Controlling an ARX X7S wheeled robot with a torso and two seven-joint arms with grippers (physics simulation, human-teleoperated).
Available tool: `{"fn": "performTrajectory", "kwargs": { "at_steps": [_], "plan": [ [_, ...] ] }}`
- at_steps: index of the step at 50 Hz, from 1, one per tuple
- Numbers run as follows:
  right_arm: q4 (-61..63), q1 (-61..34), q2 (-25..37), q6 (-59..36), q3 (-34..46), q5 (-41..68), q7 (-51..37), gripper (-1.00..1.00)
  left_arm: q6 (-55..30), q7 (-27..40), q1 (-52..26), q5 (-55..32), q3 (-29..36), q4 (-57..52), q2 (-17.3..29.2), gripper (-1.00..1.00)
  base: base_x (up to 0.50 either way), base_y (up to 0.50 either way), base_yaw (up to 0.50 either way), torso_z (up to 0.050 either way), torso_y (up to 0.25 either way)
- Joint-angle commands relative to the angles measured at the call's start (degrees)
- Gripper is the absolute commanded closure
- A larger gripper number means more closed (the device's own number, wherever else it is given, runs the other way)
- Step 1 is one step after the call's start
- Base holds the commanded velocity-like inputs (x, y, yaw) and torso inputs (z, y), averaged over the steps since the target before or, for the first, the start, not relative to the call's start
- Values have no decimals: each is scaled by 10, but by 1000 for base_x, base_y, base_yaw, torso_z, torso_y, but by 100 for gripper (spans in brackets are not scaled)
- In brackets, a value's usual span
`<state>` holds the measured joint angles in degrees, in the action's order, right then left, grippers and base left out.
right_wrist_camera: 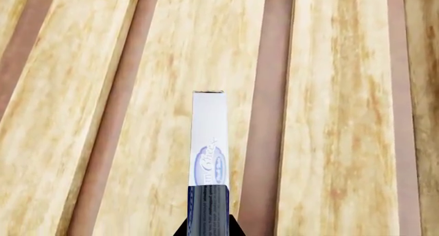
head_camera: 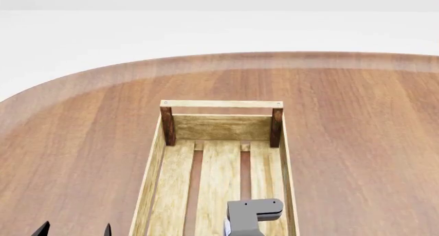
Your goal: Pick up the cream cheese and put it in the tray.
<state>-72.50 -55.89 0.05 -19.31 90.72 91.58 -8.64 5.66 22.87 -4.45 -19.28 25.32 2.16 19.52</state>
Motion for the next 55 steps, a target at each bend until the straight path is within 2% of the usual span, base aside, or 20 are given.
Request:
{"fn": "performTrajectory", "kwargs": {
  "at_steps": [1,28,29,55],
  "plan": [
    [1,-2,-1,-1,-6,-12,3,100,0,1,0,-1,1,0,1,-100,0,0,0,0,0],
    [1,-2,-1,-1,-6,-12,3,100,1,3,-1,-3,4,0,2,-100,0,0,0,0,0],
    [1,-2,-1,-1,-6,-12,3,-100,2,2,-2,-3,4,2,2,-100,0,0,0,0,0],
    [1,-2,-1,-1,-6,-12,3,-100,3,5,-1,-4,6,0,4,-100,0,0,0,0,0]
  ]
}}
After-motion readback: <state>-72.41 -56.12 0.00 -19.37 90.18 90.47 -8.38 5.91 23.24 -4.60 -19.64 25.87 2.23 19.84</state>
